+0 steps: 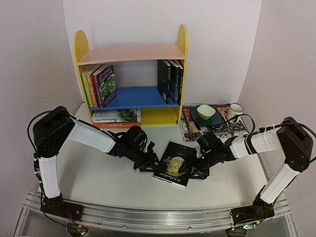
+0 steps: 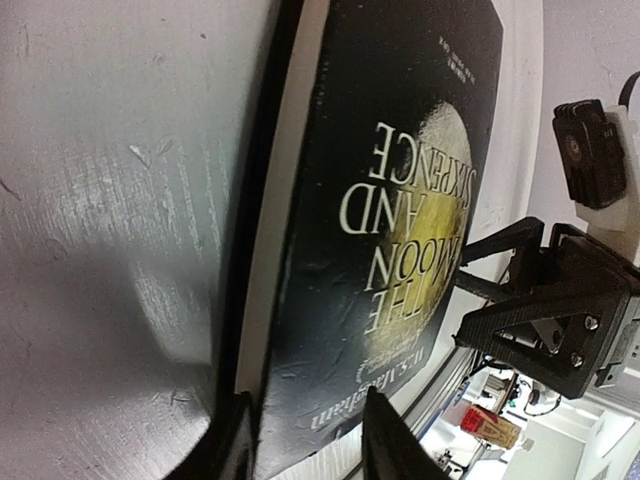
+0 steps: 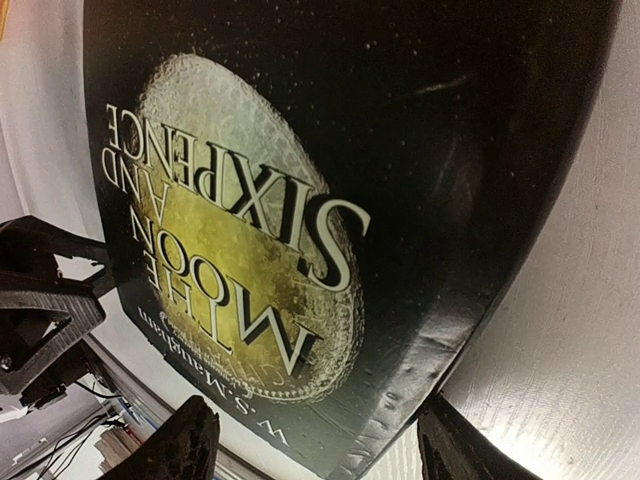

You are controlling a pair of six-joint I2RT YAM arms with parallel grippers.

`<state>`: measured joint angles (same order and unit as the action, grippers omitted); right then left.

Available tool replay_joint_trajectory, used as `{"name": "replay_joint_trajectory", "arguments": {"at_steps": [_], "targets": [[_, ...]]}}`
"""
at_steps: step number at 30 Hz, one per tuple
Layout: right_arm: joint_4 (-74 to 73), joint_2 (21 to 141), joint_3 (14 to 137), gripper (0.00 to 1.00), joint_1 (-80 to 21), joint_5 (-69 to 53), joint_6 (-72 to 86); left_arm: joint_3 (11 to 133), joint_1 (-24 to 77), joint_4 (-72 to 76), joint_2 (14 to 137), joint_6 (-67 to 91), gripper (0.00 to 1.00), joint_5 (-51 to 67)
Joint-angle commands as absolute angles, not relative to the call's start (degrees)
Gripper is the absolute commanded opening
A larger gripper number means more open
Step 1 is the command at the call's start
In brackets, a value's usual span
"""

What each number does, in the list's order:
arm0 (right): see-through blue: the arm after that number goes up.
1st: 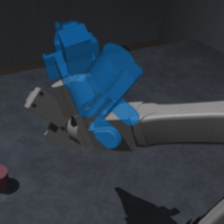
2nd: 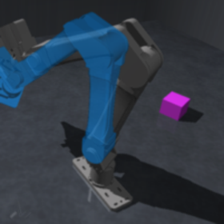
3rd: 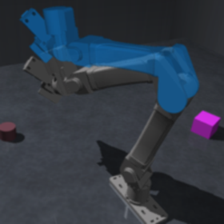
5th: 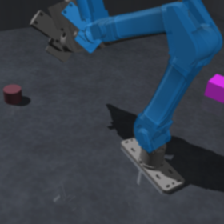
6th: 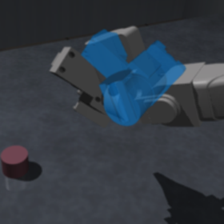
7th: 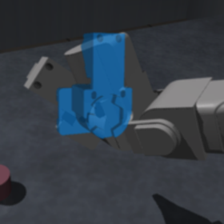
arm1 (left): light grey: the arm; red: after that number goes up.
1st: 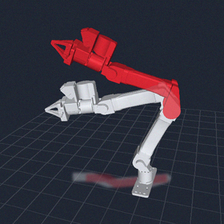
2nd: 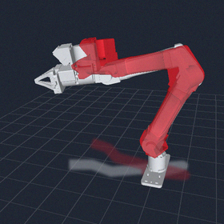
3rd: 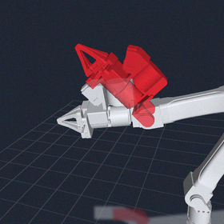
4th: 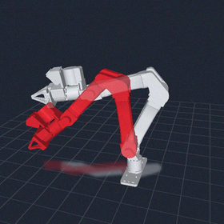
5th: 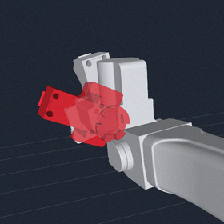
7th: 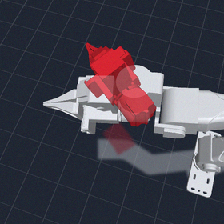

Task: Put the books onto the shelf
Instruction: Adjust the book at the center of the board, then pick up the book at the center of the board, then pass from the left arm to the right

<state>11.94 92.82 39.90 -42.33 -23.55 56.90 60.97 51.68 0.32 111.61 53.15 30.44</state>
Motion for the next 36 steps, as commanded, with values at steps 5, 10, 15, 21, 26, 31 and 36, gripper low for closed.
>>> {"name": "replay_joint_trajectory", "arguments": {"at_steps": [5,10,15,21,26,31,36], "targets": [[10.62,93.62,40.09,0.69,-42.81,-21.13,57.09,62.94,50.32,2.53,110.82,51.26,0.14,37.21],[8.91,91.7,39.65,0.74,-42.89,-19.65,54.77,61.01,48.39,2.5,107.31,51.37,0.0,37.05],[1.89,86.41,40.11,0.88,-42.86,-14.49,45.96,59.98,46.73,2.6,104.52,51.28,0.0,38.83],[-4.09,77.42,38.8,0.98,-42.89,-7.06,28.48,59.97,45.67,2.72,102.58,51.37,0.0,41.21],[-0.58,71.74,36.01,0.98,-44.74,-3.68,15.58,59.93,44.8,2.71,101.38,51.48,0.0,43.21],[8.33,69.49,33.02,0.98,-52.02,-0.08,1.14,60.88,44.6,2.75,100.77,51.5,0.0,45.91],[17.7,68.21,28.38,0.98,-54.1,1.4,-10.2,61.0,44.64,2.79,101.66,51.09,0.17,46.85]]}}
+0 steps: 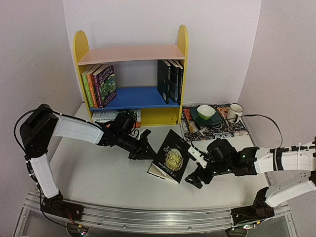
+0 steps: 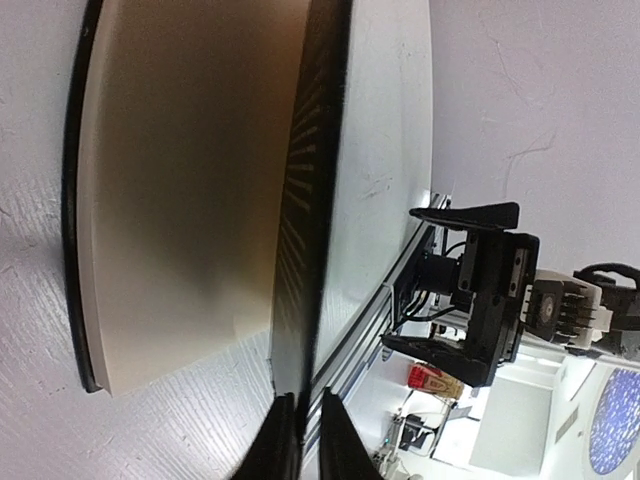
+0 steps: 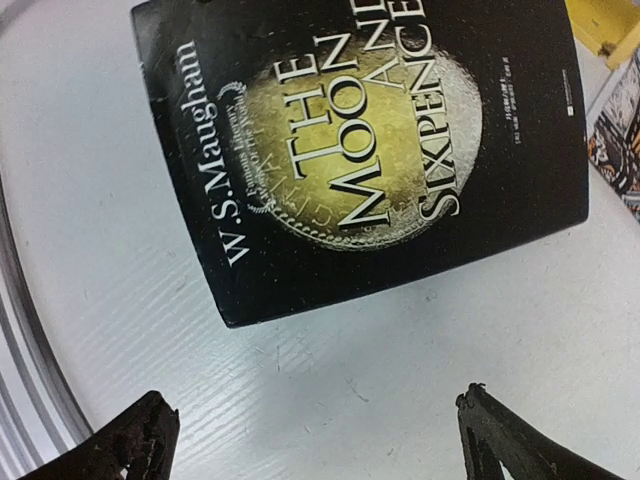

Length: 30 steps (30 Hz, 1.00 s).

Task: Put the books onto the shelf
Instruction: Pass from the left arm to the right

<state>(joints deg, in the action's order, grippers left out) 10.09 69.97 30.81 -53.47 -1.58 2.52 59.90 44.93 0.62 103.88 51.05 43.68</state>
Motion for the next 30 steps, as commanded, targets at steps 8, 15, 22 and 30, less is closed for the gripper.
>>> {"name": "replay_joint_trajectory", "arguments": {"at_steps": [8,15,22,30], "targets": [[18.9,69.9,29.44,0.98,-54.07,2.46,-11.79,61.09,44.65,3.93,105.1,51.15,0.29,49.33],[21.36,71.25,28.58,0.98,-54.14,3.28,-10.65,61.35,44.65,5.34,107.02,52.07,0.43,49.56],[22.05,71.89,28.0,0.98,-54.08,4.56,-9.88,60.94,44.65,12.29,108.39,56.19,0.38,50.47],[19.02,77.66,31.37,0.98,-54.12,14.41,16.49,60.78,44.65,16.72,109.07,58.92,0.38,50.27]]}}
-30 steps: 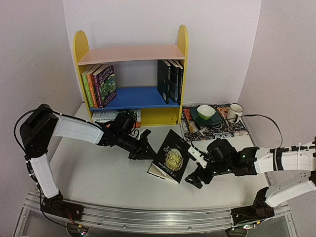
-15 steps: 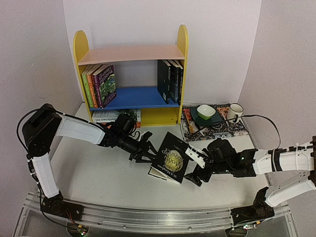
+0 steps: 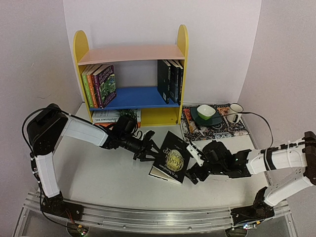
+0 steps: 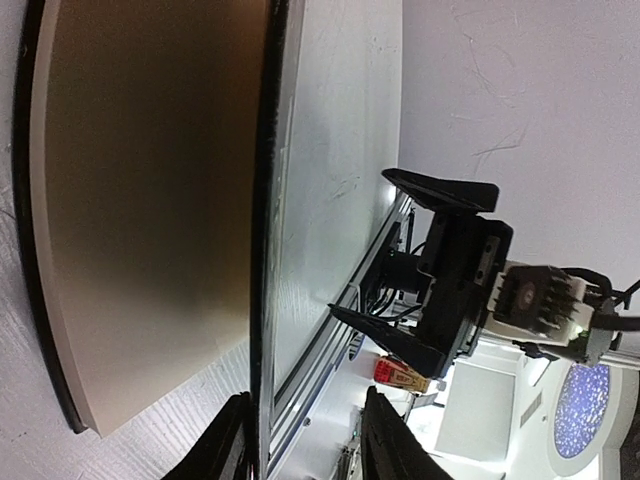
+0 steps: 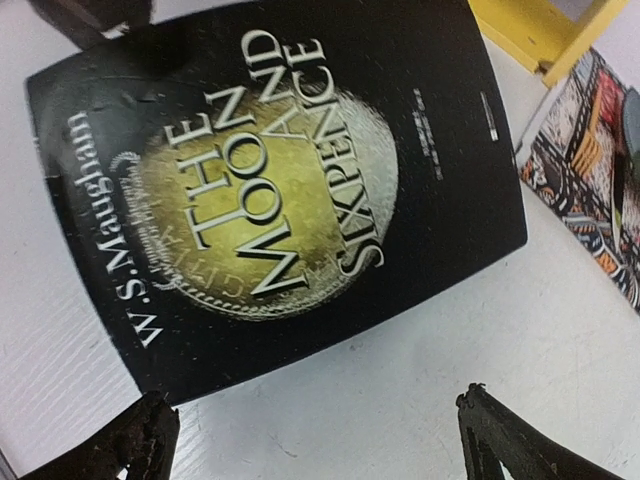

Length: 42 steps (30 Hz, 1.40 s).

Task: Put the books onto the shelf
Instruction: Pass from the left arm to the right

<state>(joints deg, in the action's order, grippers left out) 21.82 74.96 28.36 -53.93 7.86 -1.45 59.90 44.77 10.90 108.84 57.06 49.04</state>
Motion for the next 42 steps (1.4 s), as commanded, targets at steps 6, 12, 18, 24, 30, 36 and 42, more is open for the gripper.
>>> {"name": "replay_joint_trajectory", "arguments": {"at_steps": [6,12,18,24,30,36,42], "targets": [[9.28,79.32,37.13,0.98,-54.01,16.4,38.36,60.74,44.69,17.14,110.41,58.75,0.38,50.03],[12.48,78.33,34.9,0.98,-54.01,14.34,42.47,60.74,45.12,17.23,112.63,57.97,0.36,49.55],[12.29,74.71,34.04,0.98,-54.05,16.47,35.29,60.81,45.57,17.23,113.13,57.58,0.06,48.87],[12.37,67.6,31.77,0.98,-54.02,15.65,11.26,60.78,45.44,17.23,111.09,59.6,0.0,50.03],[18.0,59.21,25.5,0.98,-54.13,-2.26,-21.54,61.42,44.81,17.23,106.49,63.46,0.0,52.95],[18.53,57.26,23.46,0.98,-54.14,-4.99,-45.49,61.03,43.86,17.22,101.89,65.54,0.0,55.81],[27.53,64.36,23.73,0.98,-54.51,-2.3,-60.15,60.35,43.77,17.23,100.19,66.09,0.0,57.2]]}}
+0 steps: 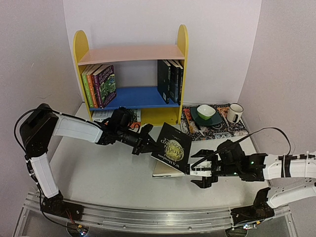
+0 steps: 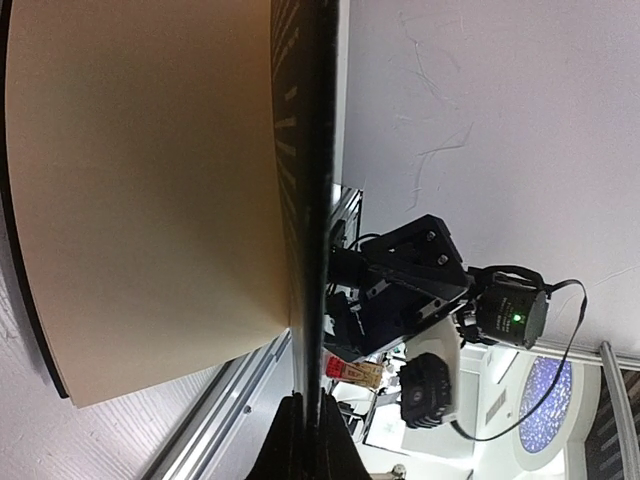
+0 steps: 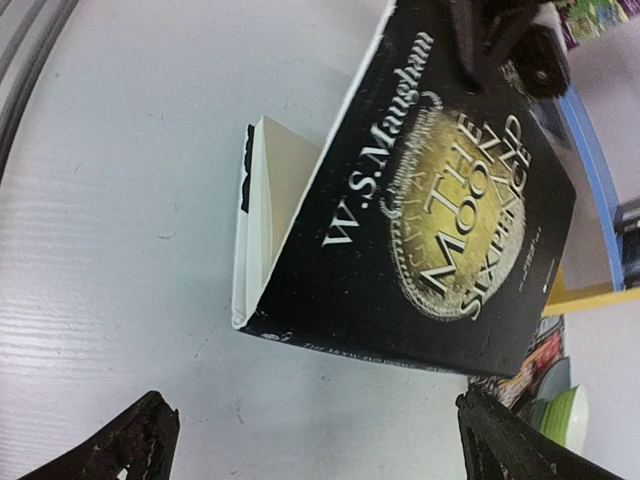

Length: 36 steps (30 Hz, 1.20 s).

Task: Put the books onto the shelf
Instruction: Pass from the left arm to the right

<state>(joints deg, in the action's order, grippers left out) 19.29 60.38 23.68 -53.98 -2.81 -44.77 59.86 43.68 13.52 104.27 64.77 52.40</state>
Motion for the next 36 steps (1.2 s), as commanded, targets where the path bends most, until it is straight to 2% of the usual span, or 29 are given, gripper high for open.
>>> {"name": "replay_joint_trajectory", "arguments": {"at_steps": [1,8,14,16,20,23,26,28,29,33,36], "targets": [[30.52,65.98,23.39,0.98,-54.49,-1.4,-62.34,60.24,43.77,17.27,100.0,66.03,0.0,57.28],[49.72,77.88,23.13,0.98,-54.63,2.66,-73.14,60.36,43.71,17.23,99.67,65.45,0.0,58.08],[56.48,82.57,24.57,0.96,-54.61,3.17,-75.5,60.18,43.7,17.23,99.84,65.14,0.0,59.11],[60.36,83.63,24.56,0.85,-54.58,3.43,-75.22,60.0,43.73,17.23,99.91,65.0,0.0,59.38],[63.87,83.75,24.24,0.55,-54.61,3.34,-74.59,59.73,43.73,17.28,100.1,64.91,0.0,59.78],[65.06,82.66,23.77,0.23,-54.61,3.04,-72.95,59.75,43.68,17.33,100.24,64.8,0.02,59.9],[65.2,81.2,23.41,0.07,-54.67,3.22,-71.64,59.64,43.61,17.31,100.22,63.85,0.15,60.32],[65.13,80.15,23.23,0.02,-54.59,3.14,-70.36,59.69,43.07,17.31,99.69,62.67,0.29,61.3],[65.13,79.68,23.13,0.0,-54.59,3.21,-69.8,59.55,42.54,17.31,99.03,62.07,0.4,61.64],[65.06,77.68,23.17,0.0,-54.66,4.4,-66.09,58.37,39.21,17.31,94.62,59.95,0.67,61.95],[64.96,75.99,23.88,0.0,-54.62,5.64,-61.09,58.01,36.94,17.19,91.19,58.13,0.79,62.23]]}}
